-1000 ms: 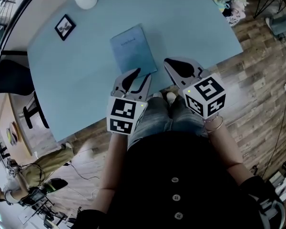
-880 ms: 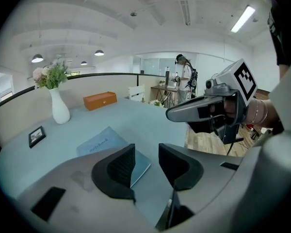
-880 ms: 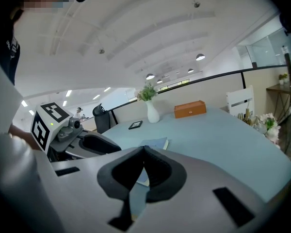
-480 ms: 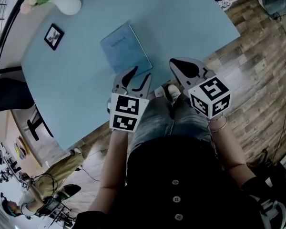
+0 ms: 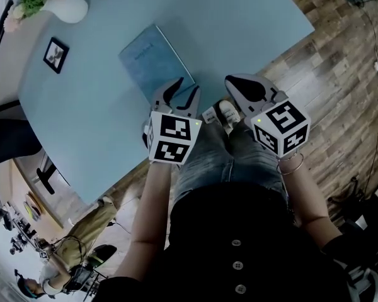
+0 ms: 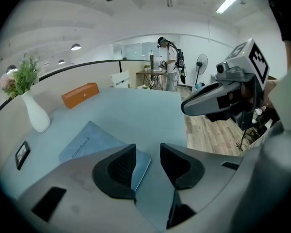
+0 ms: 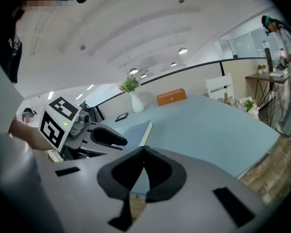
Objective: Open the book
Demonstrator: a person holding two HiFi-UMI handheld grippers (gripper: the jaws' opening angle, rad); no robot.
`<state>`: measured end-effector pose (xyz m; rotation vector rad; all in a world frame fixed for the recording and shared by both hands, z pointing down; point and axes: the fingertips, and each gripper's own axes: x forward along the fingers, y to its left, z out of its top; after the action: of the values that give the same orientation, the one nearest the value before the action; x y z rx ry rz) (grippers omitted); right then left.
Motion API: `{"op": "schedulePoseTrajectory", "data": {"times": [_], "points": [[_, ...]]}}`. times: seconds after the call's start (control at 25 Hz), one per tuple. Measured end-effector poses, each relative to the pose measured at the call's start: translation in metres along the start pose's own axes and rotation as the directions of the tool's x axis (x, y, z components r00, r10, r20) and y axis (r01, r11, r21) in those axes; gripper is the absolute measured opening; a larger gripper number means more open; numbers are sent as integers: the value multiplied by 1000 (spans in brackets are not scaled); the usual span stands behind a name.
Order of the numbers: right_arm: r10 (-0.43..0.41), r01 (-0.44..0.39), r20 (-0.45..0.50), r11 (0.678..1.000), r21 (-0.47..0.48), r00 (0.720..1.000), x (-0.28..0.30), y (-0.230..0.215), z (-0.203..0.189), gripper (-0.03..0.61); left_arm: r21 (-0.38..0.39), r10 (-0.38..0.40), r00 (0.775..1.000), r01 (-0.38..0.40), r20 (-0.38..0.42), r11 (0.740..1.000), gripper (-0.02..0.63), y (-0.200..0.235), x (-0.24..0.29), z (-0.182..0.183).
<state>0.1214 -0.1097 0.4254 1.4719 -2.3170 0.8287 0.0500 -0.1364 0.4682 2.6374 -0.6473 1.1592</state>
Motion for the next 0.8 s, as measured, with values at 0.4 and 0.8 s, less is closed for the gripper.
{"op": "schedulePoseTrajectory", "data": {"times": [0.4,0.8], "points": [[3,0,-66,999,46,998,6,-3,-29,2,64,6,999,-4,-44,998,138,1,22,-10],[22,-18,-88,998,54,996,9,-5,-37,2,103,62,994,-53,-90,993,129,5,31,-18]]}}
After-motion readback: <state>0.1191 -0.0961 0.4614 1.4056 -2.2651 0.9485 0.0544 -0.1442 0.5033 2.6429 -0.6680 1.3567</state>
